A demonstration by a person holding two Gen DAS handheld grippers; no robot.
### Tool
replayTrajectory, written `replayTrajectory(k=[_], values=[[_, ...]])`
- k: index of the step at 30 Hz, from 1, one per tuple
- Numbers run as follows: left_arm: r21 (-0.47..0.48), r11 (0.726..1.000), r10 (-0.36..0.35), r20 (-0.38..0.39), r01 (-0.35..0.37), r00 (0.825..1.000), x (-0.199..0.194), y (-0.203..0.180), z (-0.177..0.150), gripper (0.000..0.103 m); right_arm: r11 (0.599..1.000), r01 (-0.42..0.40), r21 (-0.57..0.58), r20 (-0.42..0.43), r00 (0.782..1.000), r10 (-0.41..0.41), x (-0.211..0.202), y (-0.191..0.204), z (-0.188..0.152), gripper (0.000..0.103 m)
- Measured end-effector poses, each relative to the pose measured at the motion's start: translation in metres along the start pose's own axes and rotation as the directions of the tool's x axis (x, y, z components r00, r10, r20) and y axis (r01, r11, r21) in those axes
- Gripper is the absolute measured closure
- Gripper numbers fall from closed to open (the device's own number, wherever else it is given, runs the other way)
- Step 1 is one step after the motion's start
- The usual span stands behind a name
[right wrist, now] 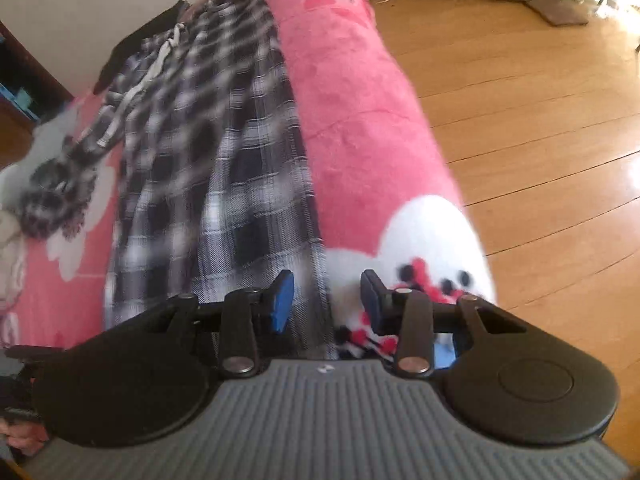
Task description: Fold clothes
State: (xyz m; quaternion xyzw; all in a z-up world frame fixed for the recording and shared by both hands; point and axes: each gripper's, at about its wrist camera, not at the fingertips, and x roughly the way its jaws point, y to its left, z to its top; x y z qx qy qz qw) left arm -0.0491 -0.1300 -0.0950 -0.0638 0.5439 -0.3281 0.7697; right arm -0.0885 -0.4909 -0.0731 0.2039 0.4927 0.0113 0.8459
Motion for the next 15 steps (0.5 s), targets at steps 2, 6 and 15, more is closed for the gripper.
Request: replayTrajectory(k=[2,6,15], values=[[0.023,0.999,0.046,0.008,-0.046,0.999,0.002,-0.006,-0.006,0.068,0.999,0.033,-0.030,-0.003,0.999,-0.033,0.009,0.005,-0.003,0.090],[0.064,0.991,0.116,0.027,-0.118,0.993,-0.003,-0.009,-0.006,0.081,0.990,0.119,-0.081,0.036,0.993,-0.116,0.009,0.011,-0.005,0.103],[0.099,0.986,0.129,0.036,-0.132,0.991,-0.006,-0.007,-0.008,0.085,0.963,0.248,-0.105,0.051,0.969,-0.244,0.012,0.017,-0.008,0.103]])
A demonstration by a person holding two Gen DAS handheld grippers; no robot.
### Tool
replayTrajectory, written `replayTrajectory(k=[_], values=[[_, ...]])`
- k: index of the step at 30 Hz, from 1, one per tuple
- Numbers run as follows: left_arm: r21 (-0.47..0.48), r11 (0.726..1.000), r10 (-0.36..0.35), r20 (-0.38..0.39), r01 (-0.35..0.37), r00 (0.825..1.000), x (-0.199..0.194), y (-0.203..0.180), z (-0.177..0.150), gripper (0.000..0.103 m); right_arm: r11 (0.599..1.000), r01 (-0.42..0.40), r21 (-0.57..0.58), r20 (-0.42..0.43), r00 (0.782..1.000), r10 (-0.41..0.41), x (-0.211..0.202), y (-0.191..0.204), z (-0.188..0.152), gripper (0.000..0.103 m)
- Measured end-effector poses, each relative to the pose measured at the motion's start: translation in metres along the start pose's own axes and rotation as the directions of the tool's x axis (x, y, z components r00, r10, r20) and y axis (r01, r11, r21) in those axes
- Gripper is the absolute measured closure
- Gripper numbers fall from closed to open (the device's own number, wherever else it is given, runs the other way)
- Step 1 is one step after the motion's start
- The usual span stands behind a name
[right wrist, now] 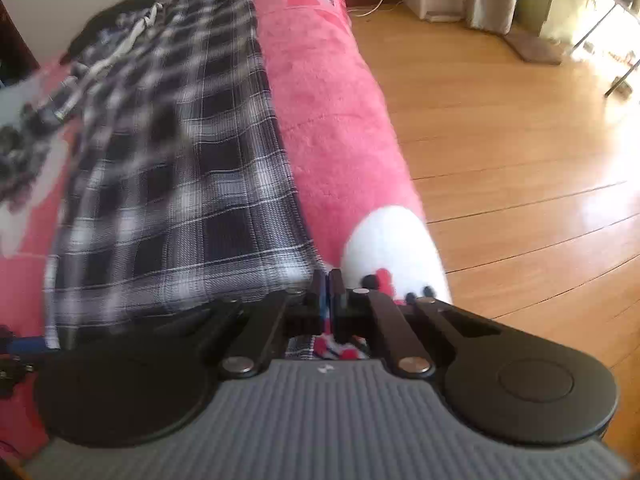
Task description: Fold clothes
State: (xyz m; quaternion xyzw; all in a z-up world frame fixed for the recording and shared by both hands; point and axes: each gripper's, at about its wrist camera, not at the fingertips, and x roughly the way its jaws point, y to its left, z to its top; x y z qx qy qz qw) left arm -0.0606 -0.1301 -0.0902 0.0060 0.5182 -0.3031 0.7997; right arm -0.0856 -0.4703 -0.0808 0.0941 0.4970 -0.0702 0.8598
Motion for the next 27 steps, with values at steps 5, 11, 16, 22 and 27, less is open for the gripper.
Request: replayTrajectory(k=[5,11,16,22,27], values=[[-0.036,0.990,-0.134,-0.013,0.133,0.991,-0.007,0.023,0.001,0.085,0.994,0.082,0.078,0.035,0.996,-0.085,-0.022,-0.011,0.012,0.101],[0.058,0.986,-0.162,0.150,0.155,0.975,-0.032,0.045,0.020,0.086,0.990,-0.115,-0.083,0.120,0.985,0.125,-0.019,0.050,0.047,0.101],[0.176,0.954,-0.271,0.166,0.242,0.948,0.001,0.030,0.064,0.080,0.979,-0.144,-0.141,0.074,0.985,0.156,0.017,0.075,0.056,0.101],[-0.036,0.974,-0.222,0.089,0.225,0.971,0.024,0.075,0.056,0.097,0.998,0.016,0.068,0.083,0.996,-0.021,0.025,0.017,0.058,0.102],[0.043,0.977,-0.212,0.214,0.208,0.954,-0.009,0.086,0.060,0.081,0.996,0.000,0.092,0.154,0.988,-0.014,0.005,0.026,0.073,0.102]])
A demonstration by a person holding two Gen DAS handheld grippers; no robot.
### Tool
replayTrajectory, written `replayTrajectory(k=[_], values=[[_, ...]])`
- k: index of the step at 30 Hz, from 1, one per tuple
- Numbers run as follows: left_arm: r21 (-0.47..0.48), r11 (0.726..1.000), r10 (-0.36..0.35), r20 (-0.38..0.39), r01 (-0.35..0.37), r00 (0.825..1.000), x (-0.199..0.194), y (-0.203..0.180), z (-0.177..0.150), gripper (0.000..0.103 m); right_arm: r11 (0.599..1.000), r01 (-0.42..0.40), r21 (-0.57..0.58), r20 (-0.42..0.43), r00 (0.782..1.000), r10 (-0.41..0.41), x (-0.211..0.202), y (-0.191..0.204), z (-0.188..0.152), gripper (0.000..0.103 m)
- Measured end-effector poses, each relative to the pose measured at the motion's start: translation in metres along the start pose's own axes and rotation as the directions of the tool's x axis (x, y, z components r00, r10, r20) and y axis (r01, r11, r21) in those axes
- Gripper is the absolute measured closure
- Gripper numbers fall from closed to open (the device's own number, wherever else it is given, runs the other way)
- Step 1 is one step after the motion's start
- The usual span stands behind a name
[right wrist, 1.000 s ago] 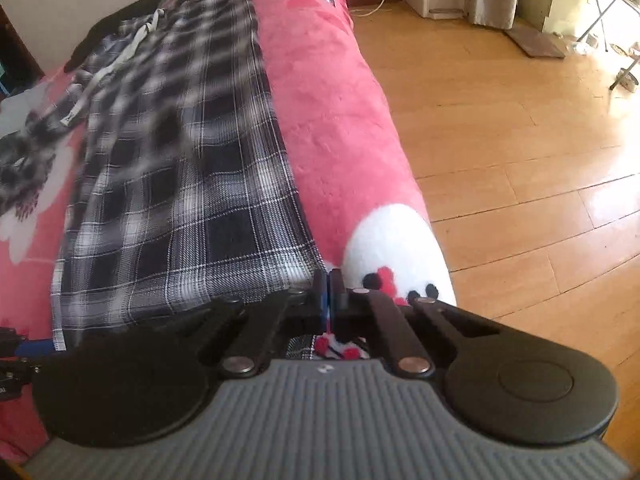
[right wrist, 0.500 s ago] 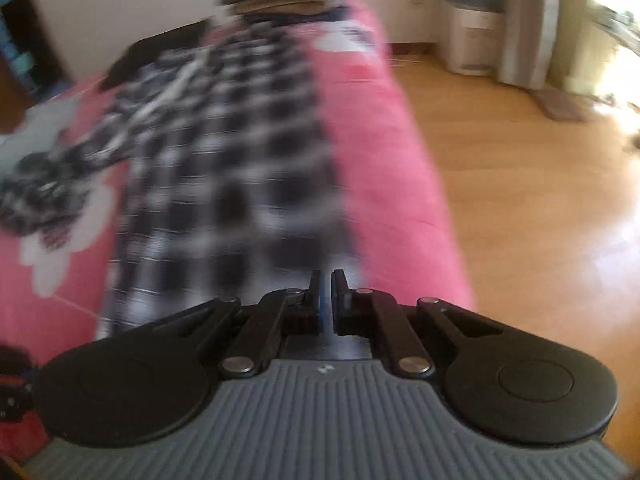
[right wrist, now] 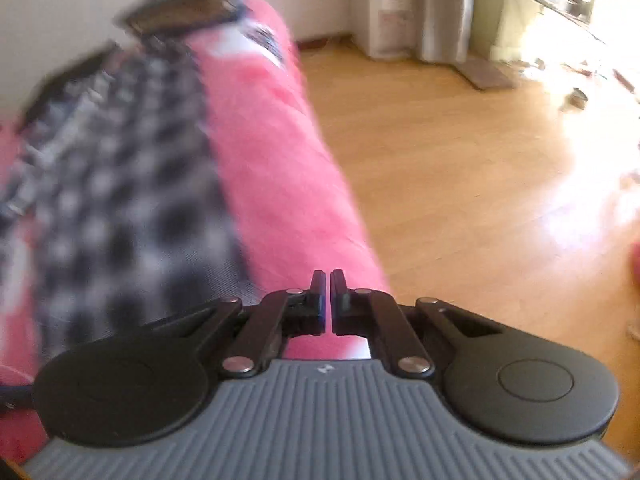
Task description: Fold clothes
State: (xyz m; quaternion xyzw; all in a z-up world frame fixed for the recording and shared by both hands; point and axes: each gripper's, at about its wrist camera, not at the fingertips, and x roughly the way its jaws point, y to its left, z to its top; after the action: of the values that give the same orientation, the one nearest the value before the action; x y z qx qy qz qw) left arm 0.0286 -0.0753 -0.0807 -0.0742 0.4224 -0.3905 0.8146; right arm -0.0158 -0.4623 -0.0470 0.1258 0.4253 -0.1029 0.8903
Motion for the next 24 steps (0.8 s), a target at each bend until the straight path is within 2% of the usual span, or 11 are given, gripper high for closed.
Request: replayTrajectory(k=[2,5,7,9,10,12,13,16,18,20,24], values=[[0.038,0.998,-0.050,0.036,0.049,0.998,0.006,-0.002,0.019,0.074,0.993,-0.104,-0.047,0.015,0.994,0.105,0.005,0.026,0.009,0.102],[0.042,0.993,-0.116,0.053,0.114,0.992,0.036,0.001,0.047,0.068,0.968,-0.249,-0.039,-0.037,0.968,0.247,0.040,0.055,0.021,0.102],[-0.021,1.000,-0.020,0.044,0.021,0.999,0.060,0.022,0.055,0.068,0.970,-0.242,0.015,-0.055,0.969,0.242,0.059,0.058,0.024,0.102],[-0.113,0.994,0.019,0.042,-0.014,0.999,0.071,0.049,0.062,0.086,0.983,-0.160,0.088,-0.048,0.985,0.164,0.062,0.041,0.021,0.103],[-0.169,0.986,0.014,0.046,-0.006,0.999,0.069,0.064,0.064,0.087,0.983,-0.114,0.141,-0.038,0.992,0.120,0.055,0.025,0.016,0.103],[-0.204,0.979,0.019,0.079,-0.002,0.997,0.058,0.081,0.067,0.076,0.979,0.030,0.200,-0.047,0.999,-0.021,0.027,-0.004,0.006,0.098],[-0.185,0.982,0.050,0.093,-0.032,0.994,0.052,0.083,0.068,0.062,0.971,0.102,0.215,-0.058,0.994,-0.092,0.006,-0.017,0.001,0.098],[-0.170,0.985,0.037,0.099,-0.020,0.994,0.040,0.081,0.071,0.058,0.944,0.226,0.239,-0.098,0.973,-0.208,-0.070,-0.042,-0.012,0.098],[-0.171,0.985,0.021,0.067,-0.010,0.998,0.036,0.071,0.071,0.058,0.951,0.245,0.189,-0.118,0.967,-0.226,-0.117,-0.043,-0.019,0.098],[-0.145,0.989,-0.005,0.024,0.008,1.000,0.031,0.051,0.069,0.055,0.970,0.204,0.134,-0.131,0.974,-0.186,-0.149,-0.039,-0.026,0.098],[0.000,0.990,-0.139,-0.058,0.139,0.989,0.023,0.001,0.048,0.049,0.996,-0.022,0.087,-0.197,0.980,0.039,-0.147,-0.022,-0.060,0.095]])
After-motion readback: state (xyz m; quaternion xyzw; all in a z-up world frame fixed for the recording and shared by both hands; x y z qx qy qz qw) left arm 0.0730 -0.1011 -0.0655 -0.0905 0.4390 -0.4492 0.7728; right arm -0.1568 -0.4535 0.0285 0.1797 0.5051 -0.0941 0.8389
